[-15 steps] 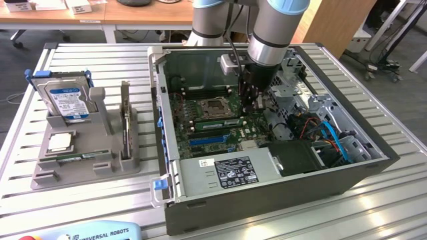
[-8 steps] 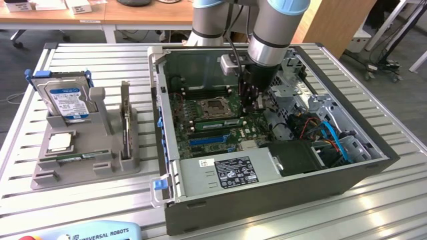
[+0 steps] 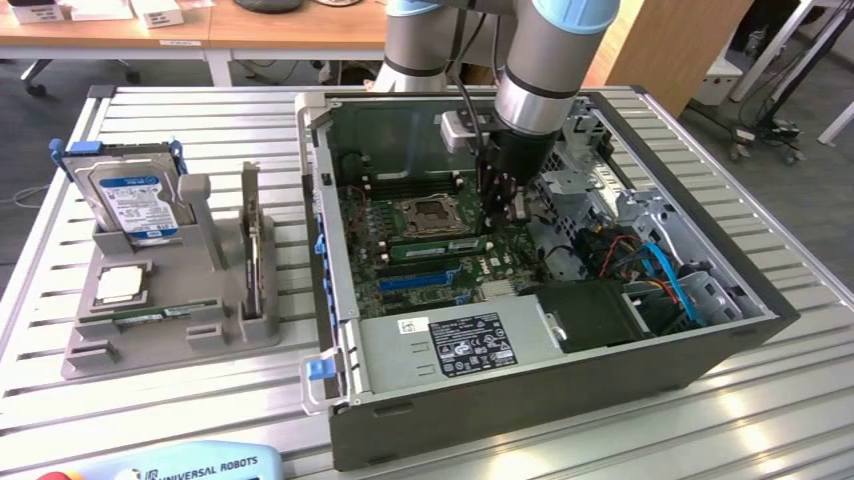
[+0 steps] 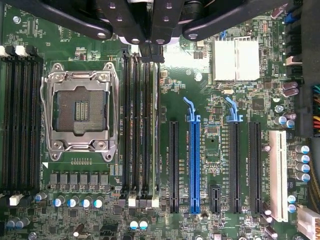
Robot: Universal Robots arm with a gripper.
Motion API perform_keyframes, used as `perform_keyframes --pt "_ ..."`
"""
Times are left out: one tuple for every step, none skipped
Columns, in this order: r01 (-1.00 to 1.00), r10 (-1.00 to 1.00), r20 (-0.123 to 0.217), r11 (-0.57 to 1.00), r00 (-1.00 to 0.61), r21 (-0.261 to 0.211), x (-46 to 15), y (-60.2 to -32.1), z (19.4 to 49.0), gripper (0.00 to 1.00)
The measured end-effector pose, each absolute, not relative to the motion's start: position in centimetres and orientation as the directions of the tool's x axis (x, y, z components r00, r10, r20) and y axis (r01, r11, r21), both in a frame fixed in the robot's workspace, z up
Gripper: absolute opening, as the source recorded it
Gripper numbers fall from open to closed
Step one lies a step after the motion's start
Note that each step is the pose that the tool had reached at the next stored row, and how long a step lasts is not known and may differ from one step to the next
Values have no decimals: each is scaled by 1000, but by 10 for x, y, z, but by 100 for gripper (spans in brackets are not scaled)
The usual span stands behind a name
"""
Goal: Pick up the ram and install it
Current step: 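Press down the ram until it locks into place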
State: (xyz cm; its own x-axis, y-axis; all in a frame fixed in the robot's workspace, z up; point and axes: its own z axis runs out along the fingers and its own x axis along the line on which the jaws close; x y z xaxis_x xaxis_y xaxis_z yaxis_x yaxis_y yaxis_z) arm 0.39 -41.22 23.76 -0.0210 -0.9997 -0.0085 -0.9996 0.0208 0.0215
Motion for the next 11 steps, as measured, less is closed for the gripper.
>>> perform_keyframes --pt "-1000 -1000 -9 21 -21 21 4 -412 237 10" --pt "-1000 -1000 -9 21 -21 21 4 -412 236 10" --pt "-1000 -1000 -9 21 -21 21 4 -412 236 10" --pt "-1000 -1000 -9 21 -21 21 4 -412 236 10" --pt "-1000 -1000 -9 21 -21 21 4 -412 236 10" --pt "-1000 -1000 -9 21 -21 21 4 -412 236 10" --pt "-1000 -1000 -9 21 -21 22 4 -412 236 10" --pt "-1000 -1000 -10 21 -21 22 4 -412 236 10" --pt "-1000 -1000 -10 21 -21 21 5 -412 236 10" --pt "-1000 -1000 -10 21 -21 21 6 -412 236 10" --pt "-1000 -1000 -10 21 -21 21 6 -412 236 10"
